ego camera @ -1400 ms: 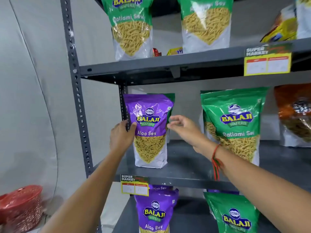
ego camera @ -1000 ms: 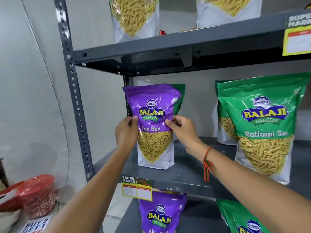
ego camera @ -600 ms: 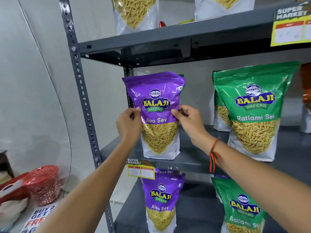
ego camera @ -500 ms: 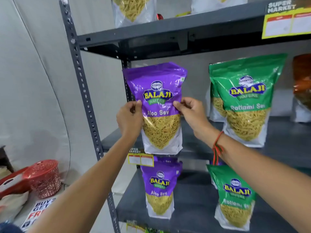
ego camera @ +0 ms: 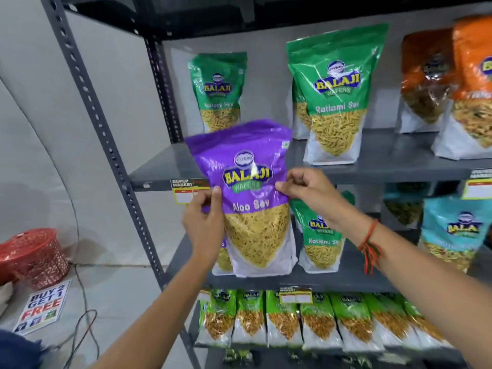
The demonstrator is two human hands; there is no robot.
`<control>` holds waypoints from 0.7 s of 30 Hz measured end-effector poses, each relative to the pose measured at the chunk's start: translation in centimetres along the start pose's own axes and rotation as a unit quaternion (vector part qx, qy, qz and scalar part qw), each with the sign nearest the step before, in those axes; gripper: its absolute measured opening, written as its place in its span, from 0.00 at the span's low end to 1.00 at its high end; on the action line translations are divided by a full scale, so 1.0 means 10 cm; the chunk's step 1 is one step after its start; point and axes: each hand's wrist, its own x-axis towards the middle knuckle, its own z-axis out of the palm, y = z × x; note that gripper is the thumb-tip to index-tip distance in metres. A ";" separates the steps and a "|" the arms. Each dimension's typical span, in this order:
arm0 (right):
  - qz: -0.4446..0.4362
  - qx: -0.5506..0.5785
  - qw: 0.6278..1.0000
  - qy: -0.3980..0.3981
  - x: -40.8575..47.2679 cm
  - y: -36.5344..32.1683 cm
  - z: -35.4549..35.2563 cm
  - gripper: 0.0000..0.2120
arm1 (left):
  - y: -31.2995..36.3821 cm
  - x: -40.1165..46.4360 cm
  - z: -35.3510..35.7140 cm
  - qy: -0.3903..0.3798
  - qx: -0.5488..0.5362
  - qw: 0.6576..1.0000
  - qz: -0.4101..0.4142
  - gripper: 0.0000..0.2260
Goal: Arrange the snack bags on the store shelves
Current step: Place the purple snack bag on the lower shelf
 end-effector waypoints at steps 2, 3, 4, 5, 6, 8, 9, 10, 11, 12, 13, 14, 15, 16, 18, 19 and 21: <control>0.032 -0.029 0.999 -0.013 -0.09 0.30 -0.02 0.05 | -0.30 -0.19 0.02 -0.027 0.042 0.999 -0.019 0.11; 0.045 -0.046 0.998 -0.018 -0.11 0.46 -0.03 0.04 | -0.44 -0.26 0.04 -0.034 0.072 0.997 -0.023 0.12; 0.059 -0.063 0.996 -0.022 -0.12 0.62 -0.04 0.04 | -0.56 -0.33 0.07 -0.041 0.100 0.994 -0.026 0.11; 0.074 -0.081 0.994 -0.028 -0.11 0.79 -0.06 0.05 | -0.66 -0.38 0.11 -0.048 0.123 0.991 -0.034 0.11; 0.088 -0.093 0.991 -0.033 -0.10 0.93 -0.07 0.05 | -0.75 -0.43 0.15 -0.053 0.138 0.988 -0.046 0.10; 0.114 -0.110 0.987 -0.033 -0.05 1.18 -0.08 0.05 | -0.95 -0.49 0.25 -0.067 0.163 0.982 -0.070 0.10; 0.121 -0.120 0.985 -0.029 -0.01 1.29 -0.08 0.04 | -1.04 -0.50 0.31 -0.074 0.175 0.979 -0.081 0.11; 0.124 -0.133 0.983 -0.025 0.03 1.39 -0.08 0.03 | -1.14 -0.50 0.36 -0.077 0.184 0.976 -0.091 0.11; 0.126 -0.147 0.981 -0.022 0.08 1.48 -0.07 0.04 | -1.22 -0.50 0.41 -0.077 0.188 0.974 -0.105 0.11; 0.125 -0.159 0.979 -0.018 0.15 1.56 -0.05 0.06 | -1.29 -0.50 0.47 -0.074 0.187 0.973 -0.115 0.11; 0.129 -0.168 0.977 -0.012 0.21 1.64 -0.03 0.06 | -1.35 -0.49 0.51 -0.070 0.187 0.972 -0.125 0.12; 0.129 -0.173 0.976 -0.003 0.27 1.71 -0.01 0.06 | -1.40 -0.48 0.55 -0.065 0.187 0.971 -0.132 0.12; 0.127 -0.179 0.976 0.005 0.33 1.78 0.01 0.08 | -1.43 -0.47 0.59 -0.058 0.189 0.970 -0.142 0.12; 0.122 -0.187 0.975 0.012 0.37 1.83 0.03 0.09 | -1.47 -0.46 0.62 -0.051 0.191 0.969 -0.150 0.12; 0.125 -0.197 0.972 0.025 0.42 1.94 0.08 0.09 | -1.57 -0.45 0.67 -0.046 0.189 0.969 -0.155 0.12; 0.131 -0.196 0.971 0.030 0.43 2.00 0.09 0.09 | -1.62 -0.45 0.68 -0.048 0.188 0.969 -0.154 0.12; 0.139 -0.189 0.972 0.028 0.40 2.11 0.13 0.09 | -1.74 -0.46 0.69 -0.061 0.202 0.966 -0.151 0.13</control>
